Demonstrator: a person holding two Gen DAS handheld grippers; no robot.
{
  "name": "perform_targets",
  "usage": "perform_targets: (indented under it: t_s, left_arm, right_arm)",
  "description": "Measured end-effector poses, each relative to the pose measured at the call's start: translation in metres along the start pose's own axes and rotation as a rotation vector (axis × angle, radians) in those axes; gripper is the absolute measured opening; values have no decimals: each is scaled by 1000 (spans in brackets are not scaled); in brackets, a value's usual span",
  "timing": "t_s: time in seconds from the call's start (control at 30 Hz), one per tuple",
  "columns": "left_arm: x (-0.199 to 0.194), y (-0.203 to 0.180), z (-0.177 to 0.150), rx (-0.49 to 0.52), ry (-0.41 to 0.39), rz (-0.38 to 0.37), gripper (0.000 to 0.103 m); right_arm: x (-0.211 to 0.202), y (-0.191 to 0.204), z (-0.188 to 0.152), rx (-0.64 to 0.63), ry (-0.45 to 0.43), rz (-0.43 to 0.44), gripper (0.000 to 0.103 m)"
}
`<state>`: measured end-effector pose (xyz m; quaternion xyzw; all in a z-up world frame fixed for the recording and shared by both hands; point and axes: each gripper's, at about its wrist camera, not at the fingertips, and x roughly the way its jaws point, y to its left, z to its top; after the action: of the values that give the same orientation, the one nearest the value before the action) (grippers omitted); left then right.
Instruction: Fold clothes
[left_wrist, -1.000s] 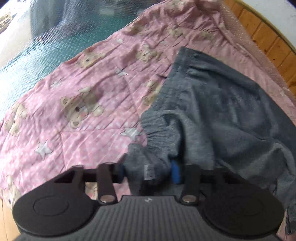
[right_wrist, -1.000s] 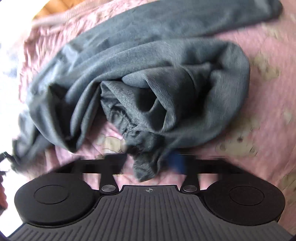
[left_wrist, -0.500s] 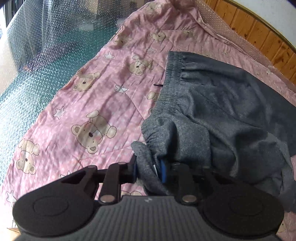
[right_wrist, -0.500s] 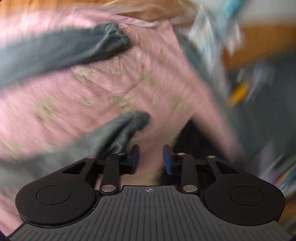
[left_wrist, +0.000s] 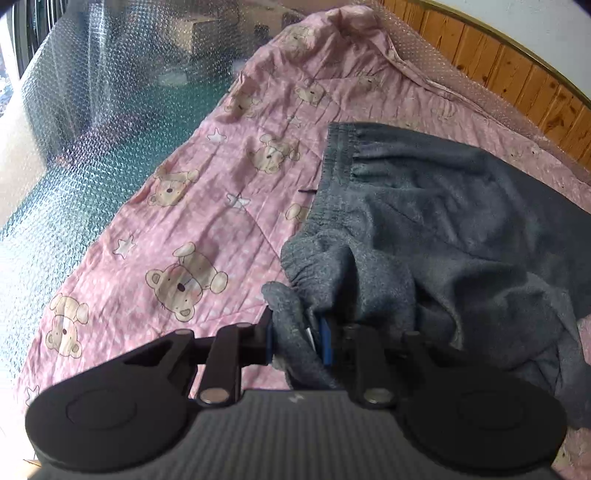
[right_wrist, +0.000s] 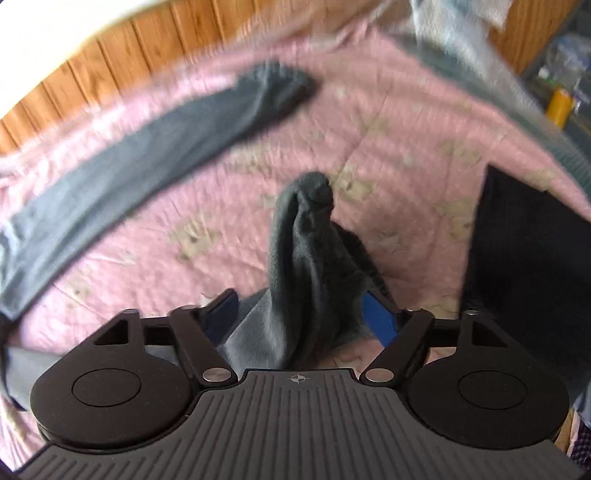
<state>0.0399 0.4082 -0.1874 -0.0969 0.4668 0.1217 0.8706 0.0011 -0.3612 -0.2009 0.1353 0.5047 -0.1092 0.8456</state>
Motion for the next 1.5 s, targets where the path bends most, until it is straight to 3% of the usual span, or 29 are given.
perform_targets:
  t_s: [0.03, 0.13, 0.2, 0.27, 0.3, 0.33, 0.37, 0.43, 0.5, 0.6, 0.7, 0.8, 0.9, 1.07, 1.13, 1.2, 1.27, 1.3, 1.33, 1.4, 1.47, 1.5]
  left_arm:
    - [-3, -1, 4, -12, -13, 10, 22]
    - [-8, -3, 21, -50, -21, 39, 22]
    - [1, -17, 26, -11, 16, 63, 22]
    - [14, -29, 26, 36, 66, 81, 22]
    - [20, -33, 25, 54, 89, 86, 23]
    - [23, -35, 22, 60, 100, 87, 23]
    - [23, -34, 19, 57, 101, 90, 23]
    - [22, -31, 14, 40, 102, 93, 23]
    - [23, -29, 7, 29, 106, 95, 23]
    - [25, -30, 1, 27, 109, 109, 24]
    - [26, -34, -2, 28, 108, 126, 24]
    - [11, -31, 3, 22, 90, 108, 24]
    - [-11, -27, 9, 14, 65, 78, 23]
    - [-46, -20, 21, 2, 24, 28, 23]
    - [-46, -25, 30, 4, 21, 14, 23]
    - [-28, -35, 37, 12, 56, 14, 24]
    - [2, -51, 33, 67, 125, 33, 24]
    - [13, -58, 26, 105, 153, 55, 24]
    - [19, -60, 18, 127, 176, 69, 24]
    - [20, -58, 0, 137, 206, 61, 24]
    - [12, -48, -16, 98, 196, 45, 25]
    - [9, -43, -22, 69, 187, 33, 25]
  right_arm:
    - [13, 3, 12, -8, 28, -11, 3]
    - [11, -12, 65, 157, -108, 28, 2]
    - [12, -20, 98, 274, -215, 94, 4]
    - [27, -20, 119, 314, -268, 171, 40]
    - [37, -20, 126, 308, -243, 188, 82]
    - [41, -23, 125, 302, -231, 172, 87]
    - [41, -28, 120, 299, -238, 146, 80]
    - [42, -37, 111, 294, -252, 93, 87]
    - [53, -45, 100, 259, -210, 61, 88]
    - [82, -41, 95, 160, -140, 59, 84]
    - [103, -35, 103, 136, -149, 69, 80]
    - [108, -26, 117, 94, -113, 92, 5]
    - [62, -34, 129, 113, -145, 97, 4]
    - [-69, -98, 137, 341, -231, 203, 4]
    - [-88, -114, 158, 405, -218, 206, 4]
    - [-73, -118, 189, 442, -171, 165, 4]
    - [-27, -111, 219, 421, -97, 84, 7]
    - [4, -104, 228, 386, -46, 31, 18]
    - [34, -96, 236, 351, 4, -22, 42]
    - [69, -91, 230, 314, 68, -88, 54]
    - [69, -95, 211, 287, 23, -95, 60]
    - [67, -97, 198, 278, 7, -93, 72]
